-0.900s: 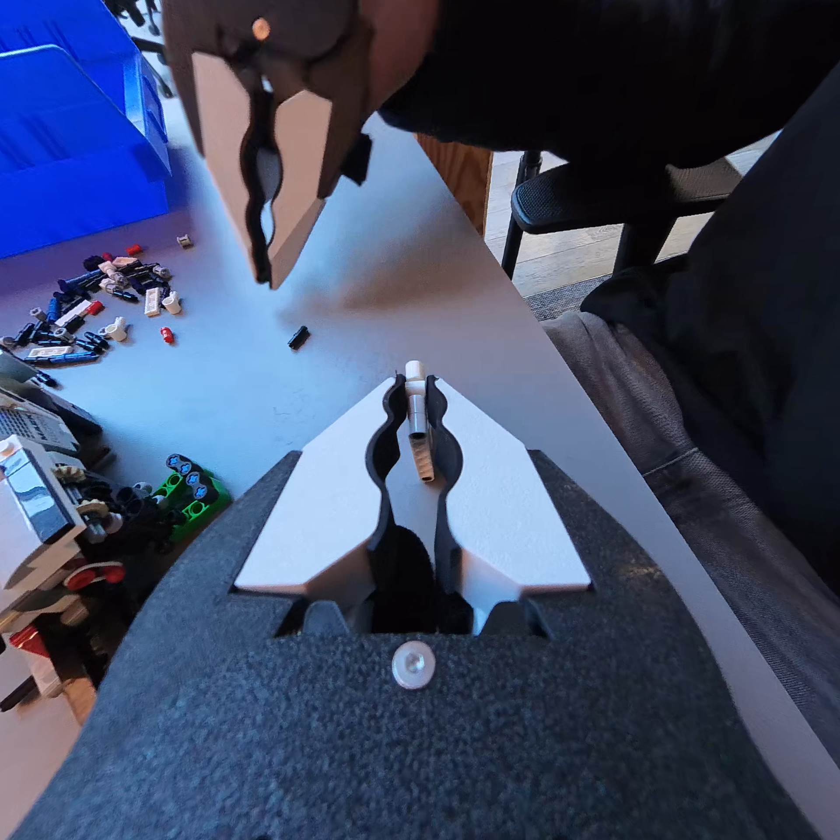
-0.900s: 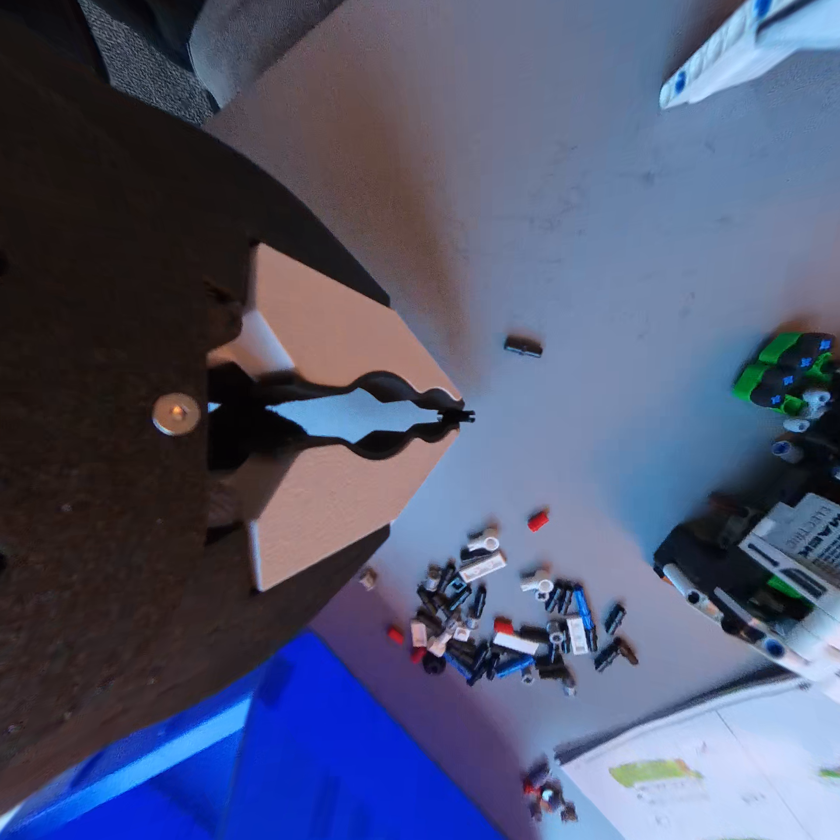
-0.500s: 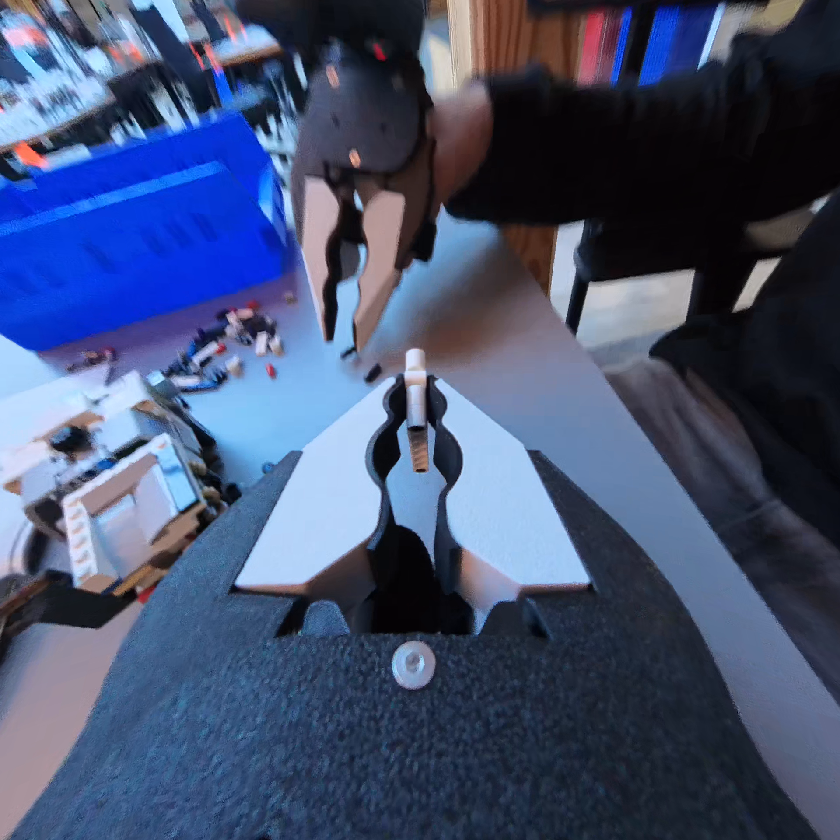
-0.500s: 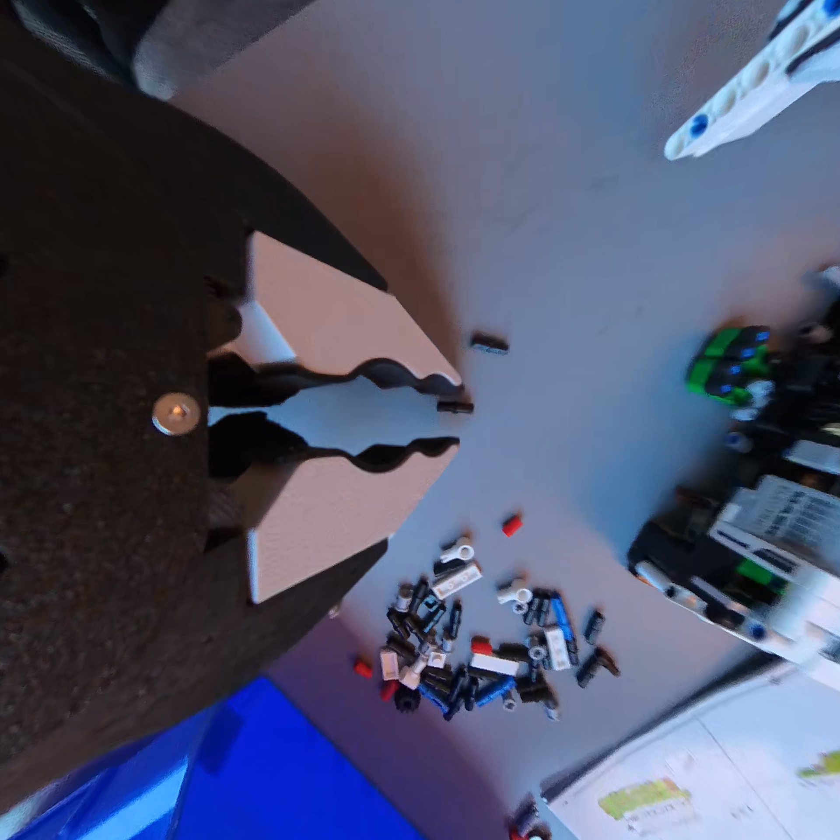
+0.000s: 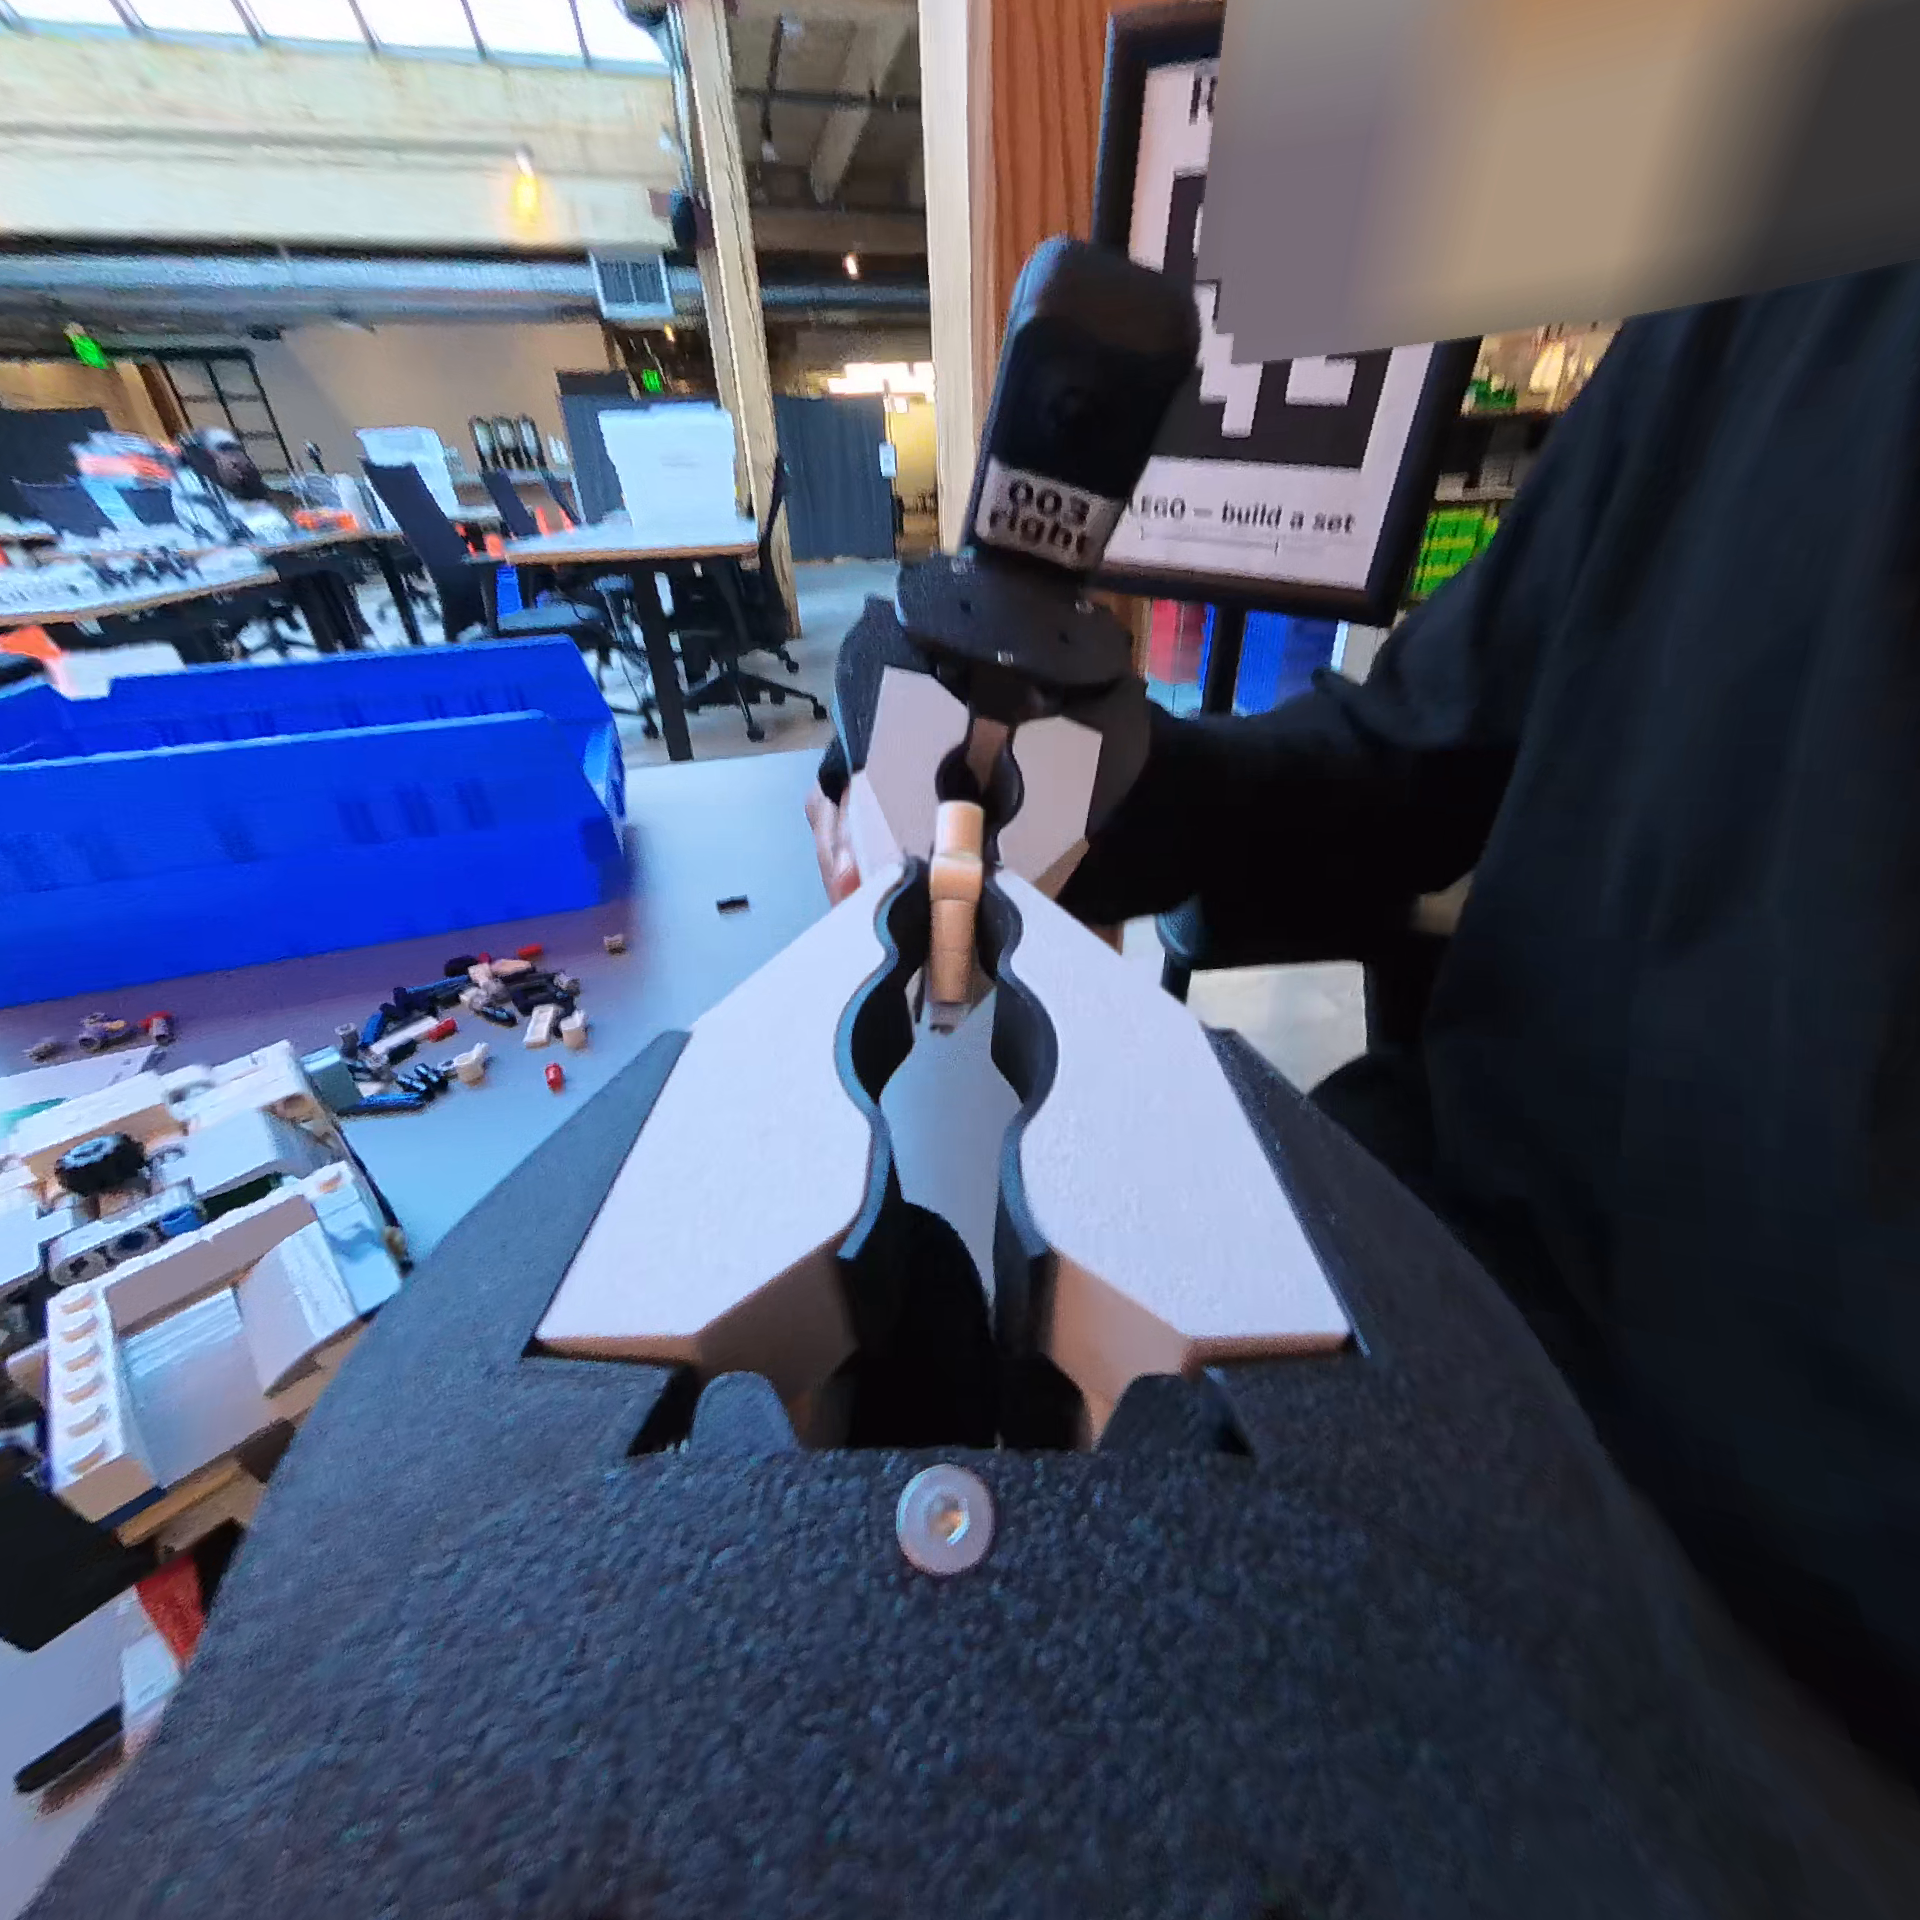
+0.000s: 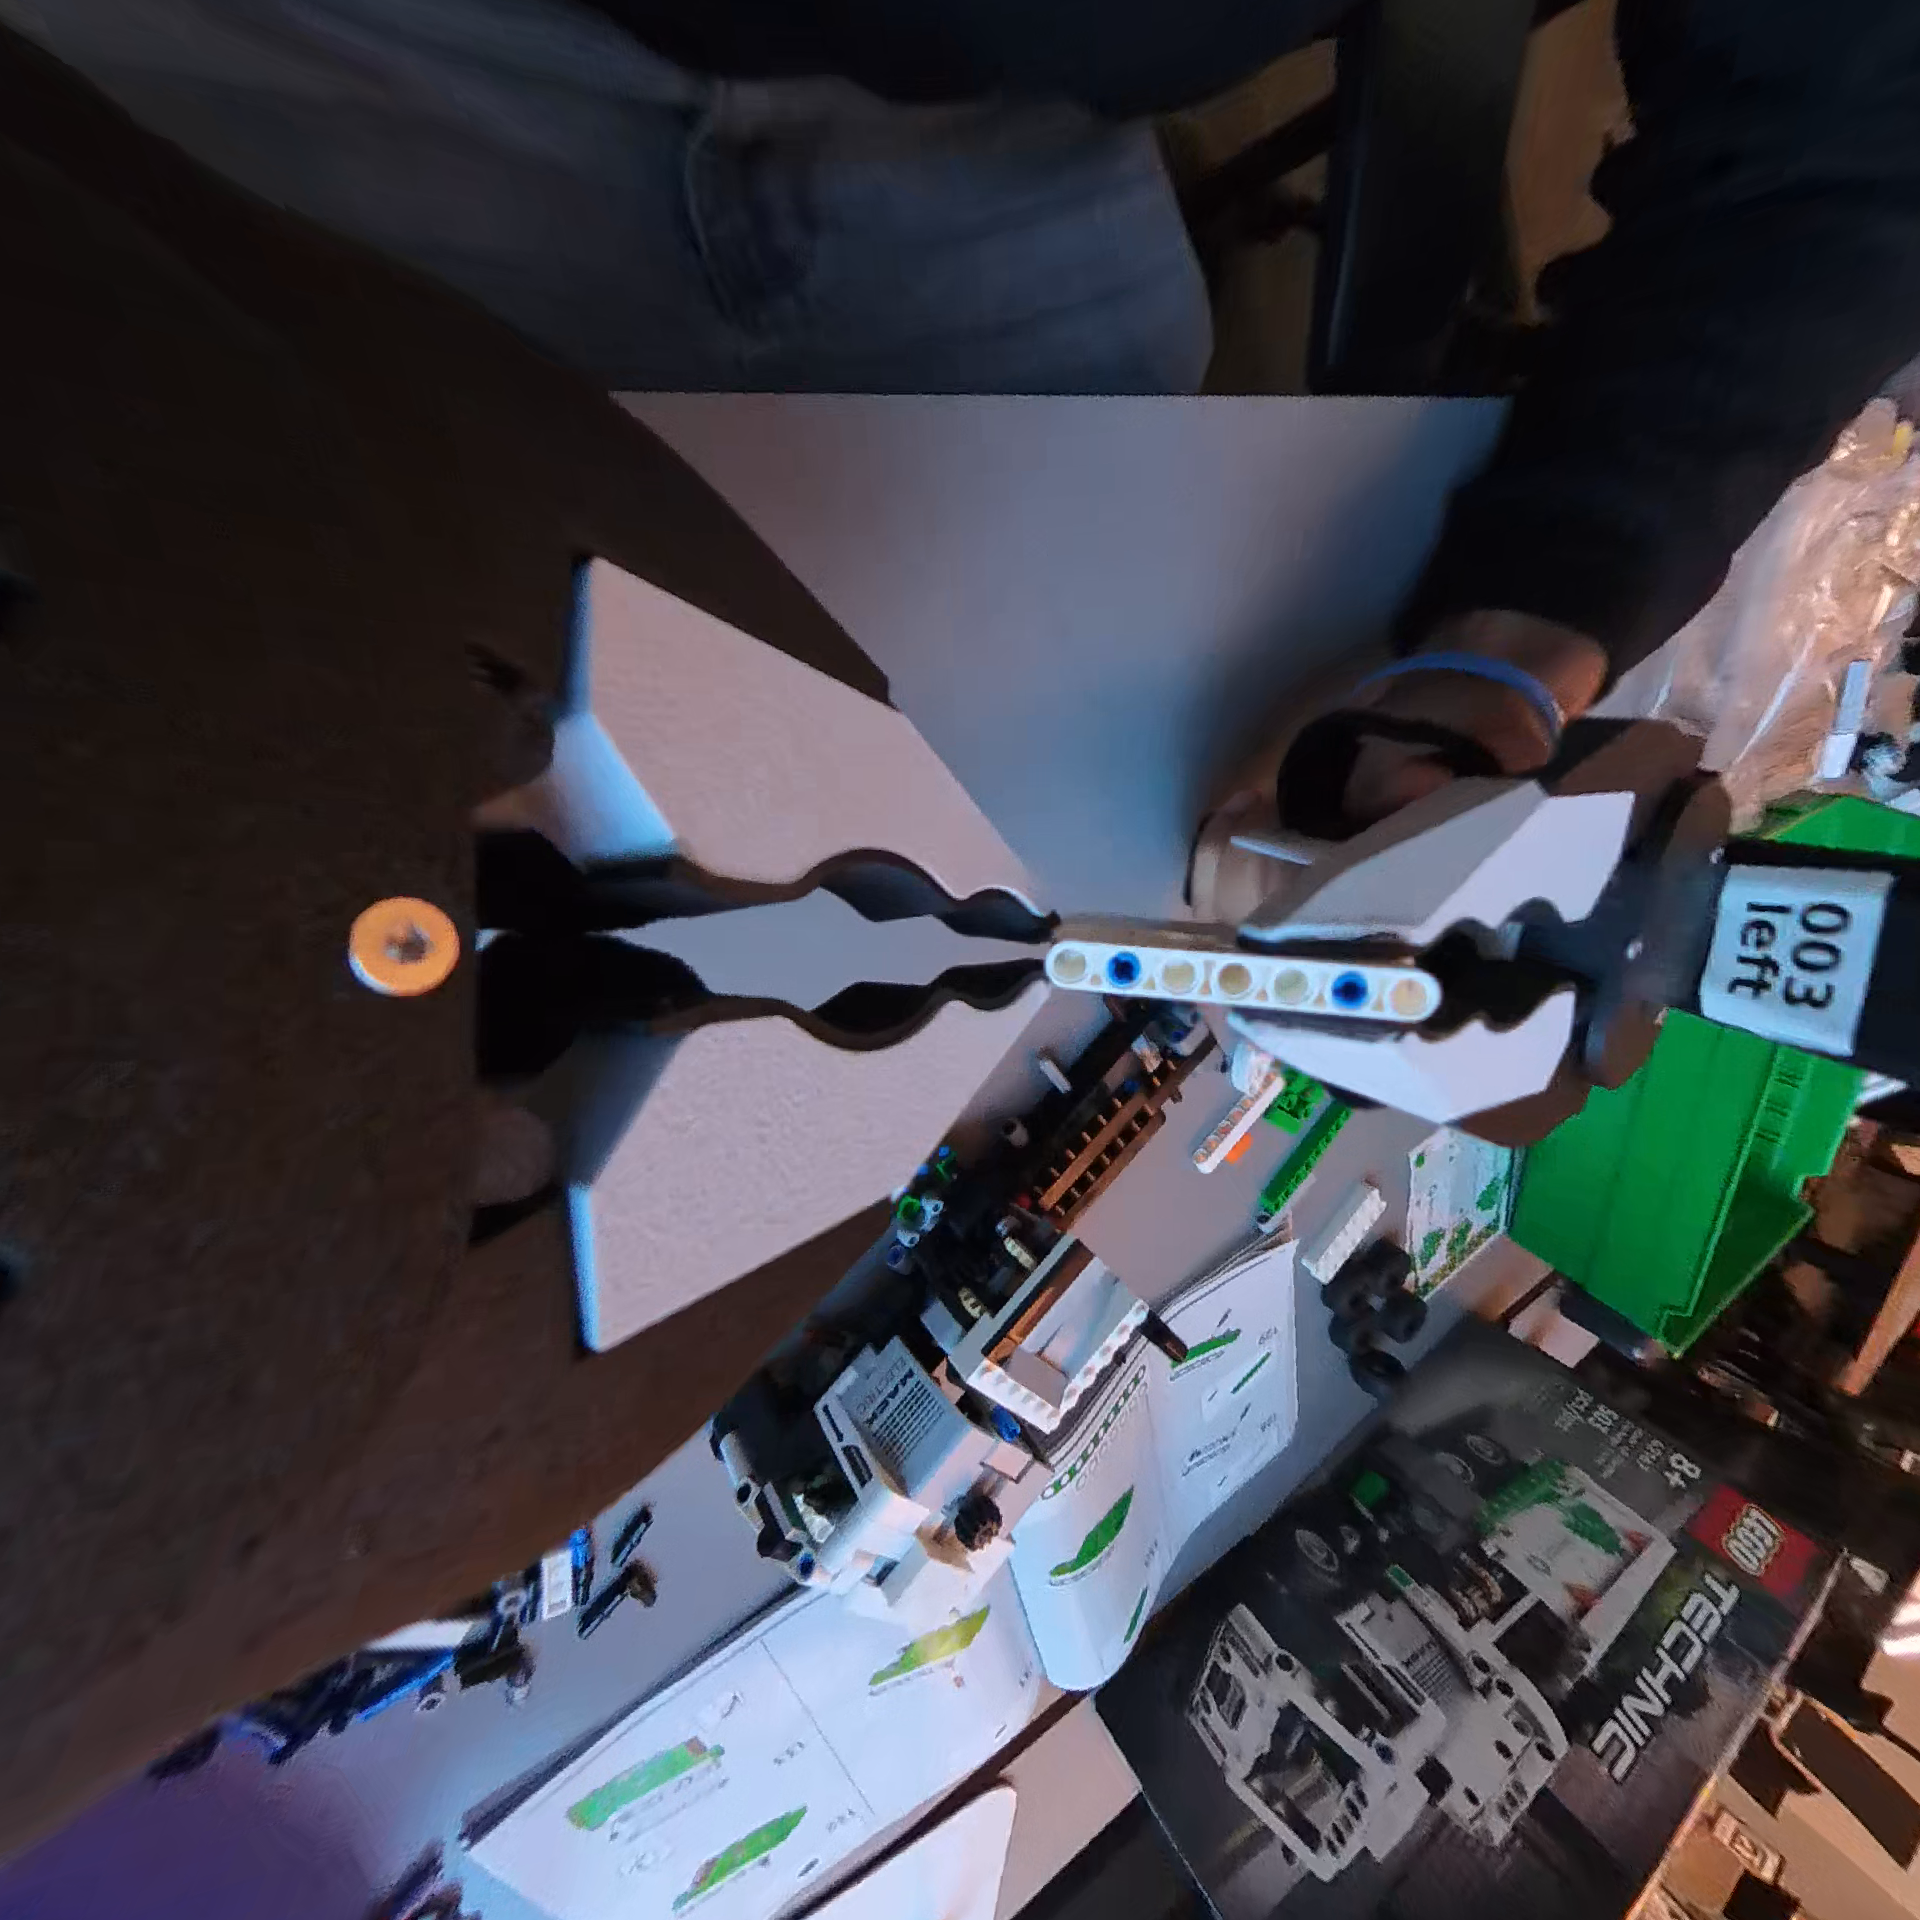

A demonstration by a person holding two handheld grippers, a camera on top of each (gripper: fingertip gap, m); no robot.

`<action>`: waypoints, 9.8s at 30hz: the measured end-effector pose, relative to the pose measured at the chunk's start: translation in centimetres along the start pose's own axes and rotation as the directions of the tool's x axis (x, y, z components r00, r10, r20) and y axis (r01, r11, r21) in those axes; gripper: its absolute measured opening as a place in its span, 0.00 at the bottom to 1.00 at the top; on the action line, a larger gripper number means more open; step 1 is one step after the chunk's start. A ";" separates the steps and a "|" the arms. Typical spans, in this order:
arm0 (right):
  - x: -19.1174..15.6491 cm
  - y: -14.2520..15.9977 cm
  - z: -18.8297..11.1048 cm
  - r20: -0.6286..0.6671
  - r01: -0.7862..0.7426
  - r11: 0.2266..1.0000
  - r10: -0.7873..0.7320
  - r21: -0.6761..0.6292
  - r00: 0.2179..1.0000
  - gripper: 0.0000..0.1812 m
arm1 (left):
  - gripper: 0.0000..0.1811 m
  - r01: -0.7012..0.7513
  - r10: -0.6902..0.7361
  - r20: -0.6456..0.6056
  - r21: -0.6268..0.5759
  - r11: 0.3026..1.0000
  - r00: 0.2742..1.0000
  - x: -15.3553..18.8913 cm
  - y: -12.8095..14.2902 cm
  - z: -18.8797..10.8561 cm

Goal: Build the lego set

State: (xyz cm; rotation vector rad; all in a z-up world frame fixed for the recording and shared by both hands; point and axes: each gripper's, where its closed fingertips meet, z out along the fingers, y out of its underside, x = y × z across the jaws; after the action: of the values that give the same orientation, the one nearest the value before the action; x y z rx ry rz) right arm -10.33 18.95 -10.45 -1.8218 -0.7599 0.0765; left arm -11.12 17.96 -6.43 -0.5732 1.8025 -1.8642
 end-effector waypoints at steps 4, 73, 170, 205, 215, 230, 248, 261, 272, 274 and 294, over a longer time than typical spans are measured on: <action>-1.5 0.2 -0.2 0.070 0.048 0.998 -0.045 -0.032 0.997 0.00 | 0.04 -0.048 0.046 -0.016 -0.161 0.986 0.999 0.6 2.7 0.8; 2.4 11.3 -3.6 -0.221 -0.431 0.857 0.379 -0.282 0.899 0.13 | 0.03 -0.338 0.464 0.318 -0.377 0.862 0.827 -3.2 3.7 0.6; 1.4 7.6 3.0 -0.309 0.322 0.856 -0.460 -0.405 0.832 0.03 | 0.04 -0.467 0.788 0.000 -0.805 0.365 0.616 -5.0 12.2 0.0; -3.7 -5.1 -2.3 0.802 -0.878 0.473 0.498 0.067 0.330 0.22 | 0.03 -0.738 0.764 0.229 -0.203 0.643 0.603 3.4 -0.5 2.1; -0.9 -2.6 -1.4 0.653 -0.893 0.443 0.653 0.083 0.384 0.22 | 0.03 -0.678 0.761 0.271 -0.345 0.649 0.590 0.4 1.3 1.5; -0.3 -1.2 -3.2 0.032 -0.090 0.977 0.085 0.194 0.996 0.16 | 0.03 -0.370 0.397 0.126 -0.194 0.909 0.909 0.7 2.4 1.7; -1.3 -2.2 -3.0 -0.283 0.515 0.857 -0.499 -0.020 0.819 0.03 | 0.22 0.428 -0.431 -0.057 -0.062 0.902 0.900 0.4 1.6 1.6; -2.0 -3.4 -2.4 -0.301 0.506 0.861 -0.470 0.052 0.830 0.04 | 0.18 0.510 -0.522 -0.189 -0.113 0.853 0.832 2.1 1.8 1.7; -2.3 -2.8 -1.8 -0.292 0.518 0.855 -0.489 0.026 0.822 0.04 | 0.18 0.510 -0.535 -0.200 -0.163 0.844 0.821 2.7 2.4 2.1; -2.3 -2.8 -1.8 -0.292 0.516 0.856 -0.486 0.034 0.824 0.04 | 0.18 0.519 -0.545 -0.210 -0.167 0.838 0.812 2.8 2.4 2.1; -0.9 -1.4 -2.3 -0.322 0.571 0.821 -0.547 -0.026 0.773 0.04 | 0.17 0.465 -0.487 -0.107 -0.178 0.867 0.867 1.3 3.1 2.4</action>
State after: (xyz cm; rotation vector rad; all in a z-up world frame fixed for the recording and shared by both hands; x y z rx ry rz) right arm -10.77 16.79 -8.63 -1.4192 -1.0215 -0.5646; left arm -10.58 15.20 -9.44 -1.0424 2.0455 -2.1469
